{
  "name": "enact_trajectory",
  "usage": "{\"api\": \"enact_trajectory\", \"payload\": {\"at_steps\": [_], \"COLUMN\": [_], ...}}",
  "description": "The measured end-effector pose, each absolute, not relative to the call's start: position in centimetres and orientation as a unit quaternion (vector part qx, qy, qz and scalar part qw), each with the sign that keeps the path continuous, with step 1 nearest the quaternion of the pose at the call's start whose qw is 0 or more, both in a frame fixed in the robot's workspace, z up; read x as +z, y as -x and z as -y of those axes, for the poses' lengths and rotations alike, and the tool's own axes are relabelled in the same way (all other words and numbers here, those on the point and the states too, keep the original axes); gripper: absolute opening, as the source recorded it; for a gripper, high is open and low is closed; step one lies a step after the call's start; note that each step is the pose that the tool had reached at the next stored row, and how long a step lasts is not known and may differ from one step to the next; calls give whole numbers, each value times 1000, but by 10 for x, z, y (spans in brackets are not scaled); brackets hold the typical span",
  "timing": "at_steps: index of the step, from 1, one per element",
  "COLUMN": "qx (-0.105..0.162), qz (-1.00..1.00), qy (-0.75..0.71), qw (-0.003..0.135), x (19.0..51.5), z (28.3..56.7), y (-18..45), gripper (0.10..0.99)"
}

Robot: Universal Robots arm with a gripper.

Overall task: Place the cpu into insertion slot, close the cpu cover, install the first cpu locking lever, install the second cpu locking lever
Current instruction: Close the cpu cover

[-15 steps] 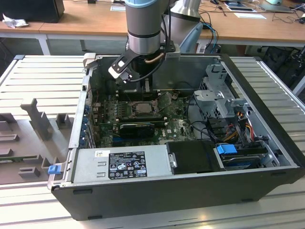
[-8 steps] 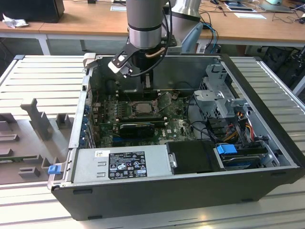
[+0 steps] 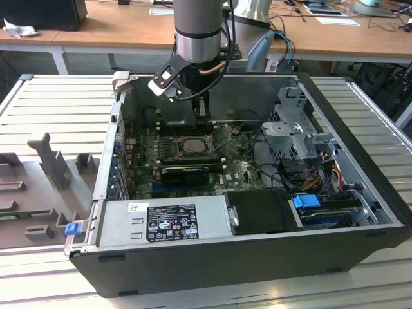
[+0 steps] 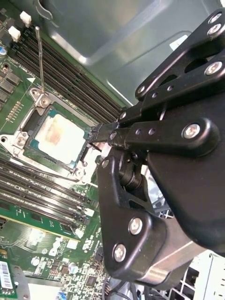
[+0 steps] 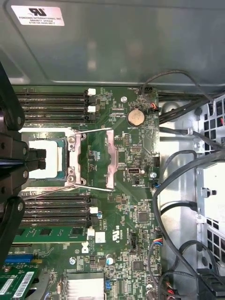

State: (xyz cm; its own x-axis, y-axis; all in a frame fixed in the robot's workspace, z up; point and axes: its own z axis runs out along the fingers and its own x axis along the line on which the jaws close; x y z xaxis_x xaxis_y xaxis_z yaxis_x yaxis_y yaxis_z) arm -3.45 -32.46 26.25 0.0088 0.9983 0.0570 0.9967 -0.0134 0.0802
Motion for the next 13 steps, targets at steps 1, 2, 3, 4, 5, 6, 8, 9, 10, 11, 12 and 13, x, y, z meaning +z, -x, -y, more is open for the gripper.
{"api": "enact_trajectory", "payload": {"at_steps": [1, 2, 3, 4, 5, 6, 8, 9, 10, 11, 12, 13], "qx": [48, 48, 48, 48, 48, 48, 48, 48, 48, 48, 48, 48], "qz": [-702, -702, -702, -702, -702, -702, -702, -702, -702, -702, -702, -702], "qy": [-710, -710, -710, -710, -710, -710, -710, -710, -710, -710, -710, -710], "qw": [9, 9, 9, 9, 9, 9, 8, 9, 9, 9, 9, 9], "x": [263, 263, 264, 265, 266, 267, 267, 268, 268, 268, 269, 270], "z": [325, 325, 325, 325, 325, 325, 325, 325, 325, 325, 325, 325], "y": [33, 32, 32, 32, 32, 32, 32, 31, 30, 29, 29, 29], "gripper": [106, 106, 106, 106, 106, 106, 106, 106, 106, 106, 106, 106]}}
